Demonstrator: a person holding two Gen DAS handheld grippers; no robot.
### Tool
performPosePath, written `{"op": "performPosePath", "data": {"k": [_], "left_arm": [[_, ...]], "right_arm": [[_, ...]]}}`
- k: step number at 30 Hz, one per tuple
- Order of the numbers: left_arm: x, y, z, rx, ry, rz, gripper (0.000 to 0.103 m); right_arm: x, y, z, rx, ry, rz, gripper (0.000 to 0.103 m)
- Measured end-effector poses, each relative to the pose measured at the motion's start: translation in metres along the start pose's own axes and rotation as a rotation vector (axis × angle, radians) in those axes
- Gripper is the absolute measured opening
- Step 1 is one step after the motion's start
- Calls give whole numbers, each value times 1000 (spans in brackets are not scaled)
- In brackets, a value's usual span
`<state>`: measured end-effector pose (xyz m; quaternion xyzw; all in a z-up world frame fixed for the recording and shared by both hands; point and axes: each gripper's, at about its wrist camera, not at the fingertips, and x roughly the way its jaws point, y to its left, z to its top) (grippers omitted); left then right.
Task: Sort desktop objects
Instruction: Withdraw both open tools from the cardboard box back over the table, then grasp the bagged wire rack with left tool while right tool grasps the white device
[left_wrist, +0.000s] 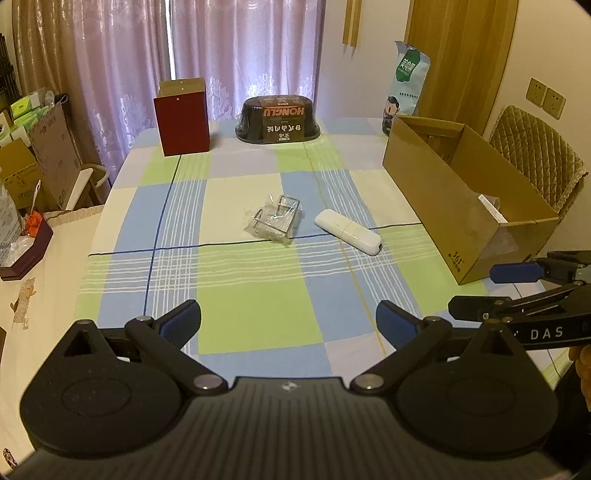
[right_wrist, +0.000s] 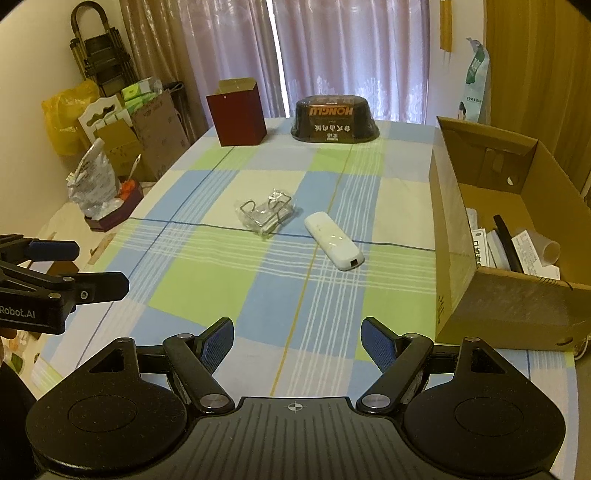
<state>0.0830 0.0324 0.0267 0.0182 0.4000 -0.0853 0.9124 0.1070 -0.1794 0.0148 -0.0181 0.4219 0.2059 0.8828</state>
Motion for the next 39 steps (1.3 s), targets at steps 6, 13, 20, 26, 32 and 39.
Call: {"op": "performPosePath", "data": {"k": [6,13,20,26,32,39], "left_arm": [[7,-1,2,6,8,-1,99],[27,3,12,37,13,3,99],[74,14,31,82,24,5,99],[128,23,47,137,27,-22,99],[182,26,60,201,19,-39,99],[232,21,66,309,22,-62,96]], "right_arm": [[6,-3,2,2,8,-1,79],[26,-5,11,-28,22,-3,79],[74,-7,33,-108,34,-9,79],[128,-26,49,-133,49,-32,79],[170,-44,59,-152,47,-60,79],[200,-54,59,-185,56,-64,78]]}}
